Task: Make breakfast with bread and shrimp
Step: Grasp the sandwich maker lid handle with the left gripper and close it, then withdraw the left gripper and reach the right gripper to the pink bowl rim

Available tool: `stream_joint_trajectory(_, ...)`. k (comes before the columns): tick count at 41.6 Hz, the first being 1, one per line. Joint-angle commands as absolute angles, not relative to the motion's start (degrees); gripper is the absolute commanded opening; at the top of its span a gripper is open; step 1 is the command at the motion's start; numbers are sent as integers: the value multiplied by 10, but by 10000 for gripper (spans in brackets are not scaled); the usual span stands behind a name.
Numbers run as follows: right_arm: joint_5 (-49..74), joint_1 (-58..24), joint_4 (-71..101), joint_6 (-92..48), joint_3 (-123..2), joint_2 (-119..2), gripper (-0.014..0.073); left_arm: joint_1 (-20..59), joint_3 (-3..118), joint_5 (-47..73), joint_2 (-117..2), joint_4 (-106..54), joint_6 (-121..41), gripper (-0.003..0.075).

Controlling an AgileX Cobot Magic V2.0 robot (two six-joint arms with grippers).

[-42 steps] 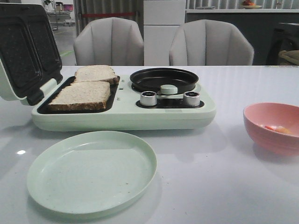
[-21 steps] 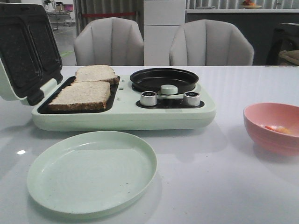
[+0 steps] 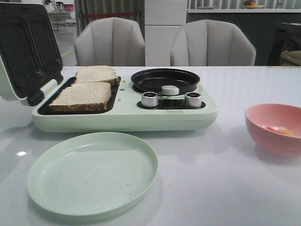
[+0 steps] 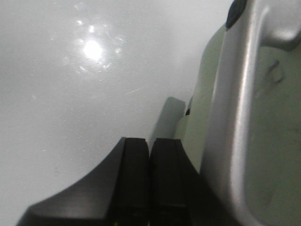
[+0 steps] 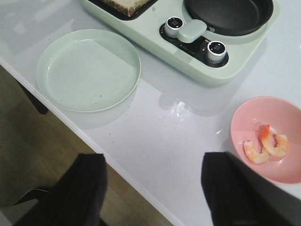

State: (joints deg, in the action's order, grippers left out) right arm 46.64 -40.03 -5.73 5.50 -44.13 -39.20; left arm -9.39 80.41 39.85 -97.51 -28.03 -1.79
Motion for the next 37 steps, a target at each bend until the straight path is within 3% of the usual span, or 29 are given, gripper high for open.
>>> stream_joint_trajectory(1,427,-402,-63,53,-456,-390,537,-95,828,375,-951,-385,-89,99)
stream_joint_trajectory(8,427,-402,-63,53,-456,-390,537,-85,828,398,-949,-446,-152,98)
stream_joint_trajectory(28,427,-402,-63,53,-456,-390,537,31,828,430,-946,-439,-215,98)
stream_joint_trajectory(37,427,-402,-63,53,-456,-390,537,93,793,413,-893,-398,-234,99)
